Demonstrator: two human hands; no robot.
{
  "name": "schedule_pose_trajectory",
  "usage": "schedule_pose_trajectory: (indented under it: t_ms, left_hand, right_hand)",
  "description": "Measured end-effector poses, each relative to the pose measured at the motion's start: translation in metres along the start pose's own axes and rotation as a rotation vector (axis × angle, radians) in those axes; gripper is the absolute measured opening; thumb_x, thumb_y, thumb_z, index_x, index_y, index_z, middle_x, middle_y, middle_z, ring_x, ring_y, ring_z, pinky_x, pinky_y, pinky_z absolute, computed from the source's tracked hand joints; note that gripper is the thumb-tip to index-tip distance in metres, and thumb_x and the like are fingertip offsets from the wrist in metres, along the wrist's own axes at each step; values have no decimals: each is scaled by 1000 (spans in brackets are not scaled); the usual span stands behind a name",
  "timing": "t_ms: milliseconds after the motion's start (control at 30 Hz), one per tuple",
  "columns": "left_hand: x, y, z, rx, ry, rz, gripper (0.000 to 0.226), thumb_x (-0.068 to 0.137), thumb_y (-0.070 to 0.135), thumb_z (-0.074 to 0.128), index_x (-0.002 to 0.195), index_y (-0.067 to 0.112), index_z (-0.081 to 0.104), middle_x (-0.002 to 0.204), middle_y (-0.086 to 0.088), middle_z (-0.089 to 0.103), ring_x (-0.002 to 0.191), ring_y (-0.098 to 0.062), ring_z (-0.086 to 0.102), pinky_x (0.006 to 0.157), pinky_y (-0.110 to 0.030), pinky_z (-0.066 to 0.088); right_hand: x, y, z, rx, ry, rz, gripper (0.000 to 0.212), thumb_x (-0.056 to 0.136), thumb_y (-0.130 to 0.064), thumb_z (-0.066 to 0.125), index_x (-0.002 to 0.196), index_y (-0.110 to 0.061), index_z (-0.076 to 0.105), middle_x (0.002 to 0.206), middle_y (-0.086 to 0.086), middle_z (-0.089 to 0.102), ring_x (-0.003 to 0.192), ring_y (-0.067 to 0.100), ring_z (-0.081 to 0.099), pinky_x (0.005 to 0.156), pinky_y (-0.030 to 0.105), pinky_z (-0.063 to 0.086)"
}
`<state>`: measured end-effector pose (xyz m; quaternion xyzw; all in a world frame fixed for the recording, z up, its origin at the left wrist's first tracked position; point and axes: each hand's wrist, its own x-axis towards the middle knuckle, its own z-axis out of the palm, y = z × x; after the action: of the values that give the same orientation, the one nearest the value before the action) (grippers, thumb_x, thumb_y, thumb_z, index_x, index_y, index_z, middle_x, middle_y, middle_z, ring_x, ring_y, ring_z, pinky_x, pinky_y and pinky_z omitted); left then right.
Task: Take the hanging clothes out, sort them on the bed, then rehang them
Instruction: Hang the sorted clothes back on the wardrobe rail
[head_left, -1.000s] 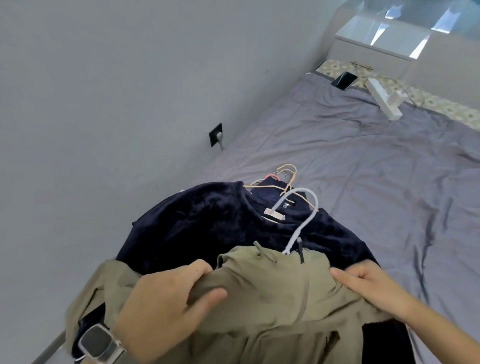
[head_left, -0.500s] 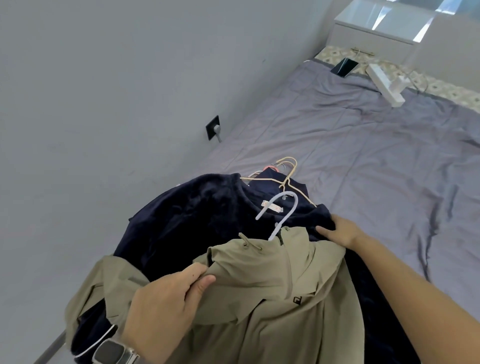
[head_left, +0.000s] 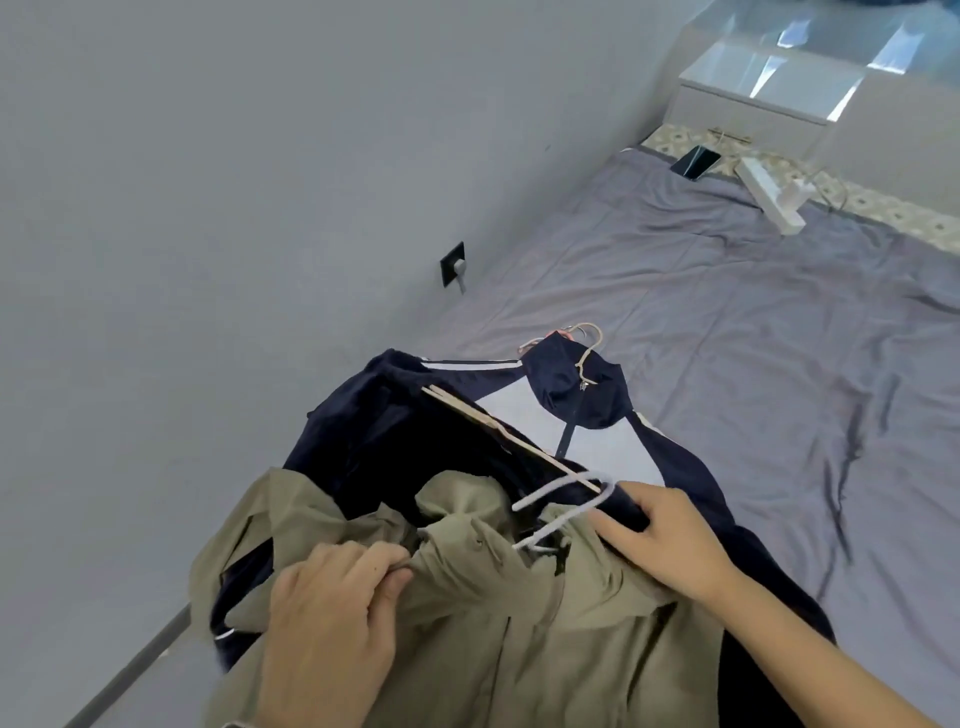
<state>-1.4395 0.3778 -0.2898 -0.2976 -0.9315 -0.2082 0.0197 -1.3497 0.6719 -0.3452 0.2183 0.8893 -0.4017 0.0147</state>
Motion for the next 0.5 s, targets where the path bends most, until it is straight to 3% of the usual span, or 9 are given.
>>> schedule_pose_trajectory:
  t_ms: [133, 167, 233, 300, 367, 433, 500]
  left_hand:
    - [-50, -5, -36, -69, 146, -53, 12, 79, 38, 44, 78, 38, 55, 86, 21, 51, 79, 2, 44, 84, -17, 25]
    - [-64, -3, -49, -92, 180, -37, 12, 82, 41, 43, 80, 38, 55, 90, 21, 50, 82, 5, 45, 88, -15, 22]
    - [-94, 2, -79, -114, 239, -5, 24, 91, 52, 35, 83, 37, 52, 93, 21, 50, 88, 8, 44, 92, -16, 21]
    - [-128, 8, -113, -146, 280, -8, 33, 94, 55, 25, 82, 39, 50, 91, 23, 50, 91, 8, 45, 88, -19, 26]
    - [-168, 11, -152, -177, 295, -40, 34, 94, 58, 22, 83, 41, 49, 93, 27, 50, 90, 5, 47, 79, -27, 33]
    - [-215, 12, -194, -165, 312, -87, 33, 92, 64, 16, 89, 51, 46, 98, 34, 48, 82, -2, 48, 72, -30, 35]
    - [-274, 9, -240, -180, 352, -139, 29, 92, 64, 17, 93, 58, 45, 100, 32, 50, 81, -4, 47, 71, -30, 36]
  right_hand:
    - [-64, -42, -17, 254, -106, -13, 63, 63, -80, 59, 51, -23, 38, 51, -8, 31, 52, 5, 27, 51, 22, 23]
    - [-82, -54, -22, 284, -153, -32, 59, 67, -74, 62, 50, -22, 39, 50, -8, 32, 52, 5, 28, 51, 21, 23]
    - [-119, -81, -32, 311, -242, -86, 46, 82, -41, 68, 44, -27, 47, 44, -12, 38, 47, 1, 30, 50, 15, 25]
    - [-153, -108, -42, 314, -284, -136, 49, 85, -23, 67, 41, -30, 46, 42, -12, 42, 44, 0, 32, 51, 11, 26]
    - [-193, -138, -51, 303, -288, -157, 48, 77, -43, 70, 42, -28, 41, 43, -8, 37, 45, 1, 30, 50, 13, 25]
    - [-236, -168, -54, 315, -288, -185, 62, 67, -68, 70, 46, -21, 34, 49, -7, 27, 48, 8, 24, 50, 19, 21]
    - [-282, -201, -55, 369, -289, -237, 71, 61, -74, 70, 50, -18, 28, 52, -2, 21, 50, 11, 20, 50, 22, 18]
